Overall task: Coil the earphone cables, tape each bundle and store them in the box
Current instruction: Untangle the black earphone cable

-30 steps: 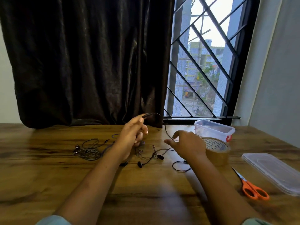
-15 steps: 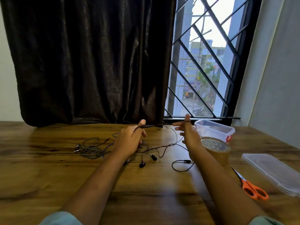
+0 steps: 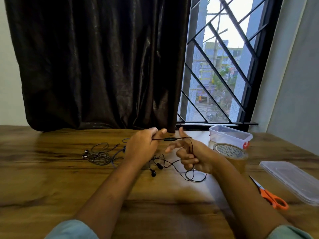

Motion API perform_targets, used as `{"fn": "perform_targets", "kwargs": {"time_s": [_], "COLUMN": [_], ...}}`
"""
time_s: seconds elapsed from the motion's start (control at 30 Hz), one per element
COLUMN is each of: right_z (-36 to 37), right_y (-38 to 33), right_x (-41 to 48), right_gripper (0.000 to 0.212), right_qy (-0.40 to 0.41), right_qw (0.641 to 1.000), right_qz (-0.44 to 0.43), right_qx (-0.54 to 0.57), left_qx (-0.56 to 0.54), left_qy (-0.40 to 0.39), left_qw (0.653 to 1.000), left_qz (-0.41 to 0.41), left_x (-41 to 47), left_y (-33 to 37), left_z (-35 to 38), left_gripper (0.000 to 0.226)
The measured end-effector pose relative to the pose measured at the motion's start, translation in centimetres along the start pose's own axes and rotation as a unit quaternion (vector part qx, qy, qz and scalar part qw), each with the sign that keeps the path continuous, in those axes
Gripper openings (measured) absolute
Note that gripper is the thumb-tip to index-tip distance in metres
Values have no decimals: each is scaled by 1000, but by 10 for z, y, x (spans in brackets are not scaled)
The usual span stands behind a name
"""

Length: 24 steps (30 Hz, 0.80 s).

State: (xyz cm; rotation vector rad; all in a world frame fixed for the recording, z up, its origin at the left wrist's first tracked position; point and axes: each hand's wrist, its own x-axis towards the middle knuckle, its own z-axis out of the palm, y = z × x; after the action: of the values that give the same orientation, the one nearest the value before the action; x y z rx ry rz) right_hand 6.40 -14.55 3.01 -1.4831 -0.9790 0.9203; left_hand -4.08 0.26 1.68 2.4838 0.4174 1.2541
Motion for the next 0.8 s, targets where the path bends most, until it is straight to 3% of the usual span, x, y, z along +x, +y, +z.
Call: {"fn": "perform_targets", "kwargs": {"time_s": [0.07, 0.1, 0.13, 0.2, 0.3, 0.37, 0.4, 0.43, 0.47, 0.53, 0.6, 0.67, 0.8], "right_z": [5, 9, 12, 17, 12, 4, 0, -3, -7, -12, -18, -21, -24], "right_y": [8, 12, 17, 26, 35, 36, 35, 33, 32, 28, 26, 25, 23], "right_x": [4, 8, 14, 24, 33, 30, 27, 24, 22, 16, 14, 11, 9], "right_gripper": [30, 23, 29, 39, 29, 26, 25, 23, 19, 16, 18, 19, 6], "right_qy": [74, 94, 87, 46, 119, 171, 192, 217, 247, 310, 374, 432, 468], "right_qw": [986, 973, 964, 935, 845, 818, 804, 790, 783, 784, 774, 762, 787], "right_qz": [-37, -55, -58, -22, 2, 5, 7, 3, -2, -14, -25, -37, -29], "right_qx": [-146, -204, -246, -351, -521, -548, -563, -574, -571, -538, -511, -481, -402], "left_qx": [-218, -331, -409, -490, -522, -462, -380, -243, -94, 110, 196, 243, 223], "left_qy": [-7, -22, -37, -65, -84, -85, -81, -79, -97, -128, -139, -148, -94], "left_qw": [970, 932, 897, 851, 834, 874, 918, 967, 990, 981, 967, 956, 969], "left_qz": [-108, -145, -164, -177, -160, -128, -85, -22, 38, 94, 85, 70, 53], "left_x": [4, 7, 10, 16, 21, 20, 17, 14, 9, 2, 2, 4, 4], "left_y": [8, 13, 17, 22, 18, 11, 8, 2, -2, -8, -14, -22, -23], "left_z": [3, 4, 5, 4, 5, 4, 1, -1, -3, -5, -4, -3, -7], "left_gripper": [68, 74, 81, 91, 110, 92, 72, 62, 61, 66, 65, 52, 32]}}
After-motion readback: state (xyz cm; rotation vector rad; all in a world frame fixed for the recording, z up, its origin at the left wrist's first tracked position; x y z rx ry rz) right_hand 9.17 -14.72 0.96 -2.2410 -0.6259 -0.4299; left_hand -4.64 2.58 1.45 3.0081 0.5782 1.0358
